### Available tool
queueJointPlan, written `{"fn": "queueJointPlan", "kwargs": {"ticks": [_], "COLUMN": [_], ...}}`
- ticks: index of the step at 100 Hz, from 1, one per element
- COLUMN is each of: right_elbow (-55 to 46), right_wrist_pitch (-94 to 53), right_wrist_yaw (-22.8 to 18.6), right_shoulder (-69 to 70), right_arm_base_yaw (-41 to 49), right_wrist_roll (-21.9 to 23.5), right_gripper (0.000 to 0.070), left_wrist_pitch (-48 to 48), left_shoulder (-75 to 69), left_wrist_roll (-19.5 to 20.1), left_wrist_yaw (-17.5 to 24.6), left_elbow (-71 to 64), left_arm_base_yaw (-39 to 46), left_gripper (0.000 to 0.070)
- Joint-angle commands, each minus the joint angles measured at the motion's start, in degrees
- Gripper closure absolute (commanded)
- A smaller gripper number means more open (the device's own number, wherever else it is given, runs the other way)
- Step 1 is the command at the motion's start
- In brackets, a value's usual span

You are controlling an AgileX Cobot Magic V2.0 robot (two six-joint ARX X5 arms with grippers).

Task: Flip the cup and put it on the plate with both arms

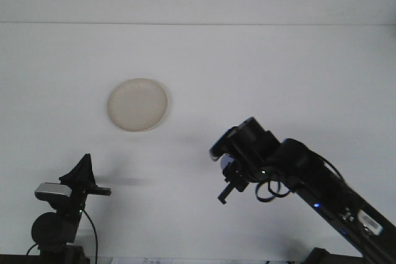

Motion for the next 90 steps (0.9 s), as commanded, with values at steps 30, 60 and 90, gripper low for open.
{"fn": "queueJointPlan", "kwargs": {"ticks": [30,60,90], "right_elbow": [0.68,0.66,0.61], "right_wrist_pitch": [0.07,0.42,1.38], "right_wrist_yaw": [-2.36,-4.15,-4.50], "right_shoulder": [14.62,18.67,20.76], "right_arm_base_yaw": [4.61,6.40,6.43], "right_wrist_roll": [0.35,-1.11,-1.90], "right_gripper": [0.0700,0.0700,0.0700], "left_wrist_pitch": [0.57,0.57,0.57], "left_shoulder": [-0.02,-0.02,-0.02], "left_wrist_roll": [-0.42,-0.44,-0.44], "left_wrist_yaw": [0.04,0.04,0.04], "left_elbow": [-1.09,-1.09,-1.09], "left_arm_base_yaw": [0.02,0.02,0.02], "left_gripper": [0.0688,0.0688,0.0688]}}
